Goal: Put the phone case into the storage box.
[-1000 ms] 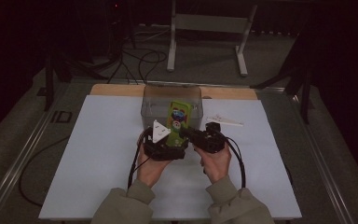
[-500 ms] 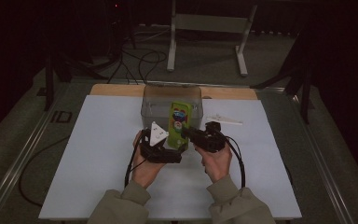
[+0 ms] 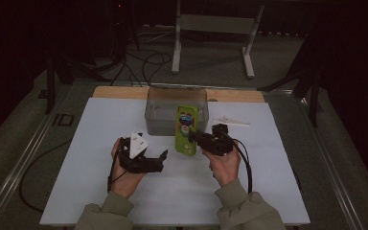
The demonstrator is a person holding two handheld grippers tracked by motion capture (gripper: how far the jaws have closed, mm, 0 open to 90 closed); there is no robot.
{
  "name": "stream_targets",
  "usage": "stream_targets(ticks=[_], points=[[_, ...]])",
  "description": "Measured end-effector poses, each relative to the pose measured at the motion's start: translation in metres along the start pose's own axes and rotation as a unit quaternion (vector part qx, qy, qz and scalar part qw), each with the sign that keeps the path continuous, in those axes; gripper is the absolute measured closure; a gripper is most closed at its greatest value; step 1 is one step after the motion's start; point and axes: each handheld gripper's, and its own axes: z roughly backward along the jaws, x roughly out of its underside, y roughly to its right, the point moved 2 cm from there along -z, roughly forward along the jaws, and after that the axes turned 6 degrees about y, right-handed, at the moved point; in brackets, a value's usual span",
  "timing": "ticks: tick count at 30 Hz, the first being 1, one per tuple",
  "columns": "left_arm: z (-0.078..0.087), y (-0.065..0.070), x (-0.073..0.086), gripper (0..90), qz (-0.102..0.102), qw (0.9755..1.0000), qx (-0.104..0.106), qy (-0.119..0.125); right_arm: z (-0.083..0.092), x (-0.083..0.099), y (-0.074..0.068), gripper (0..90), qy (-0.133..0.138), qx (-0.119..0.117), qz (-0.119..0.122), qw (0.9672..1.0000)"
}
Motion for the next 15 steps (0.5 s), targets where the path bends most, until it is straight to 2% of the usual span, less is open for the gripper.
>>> stream_targets(ticks=[5,15], points=[[0.016,-0.015,0.011,0.3,0.001,0.9999,-0.015,-0.004,0.000,-0.004,-0.002,78.3,-0.014,0.008,0.008,0.9998],[0.053,-0.044,0.042,0.2,0.017,0.9987,-0.048,0.004,-0.001,-0.010,-0.001,78.3,-0.030,0.016,0.007,0.9994]])
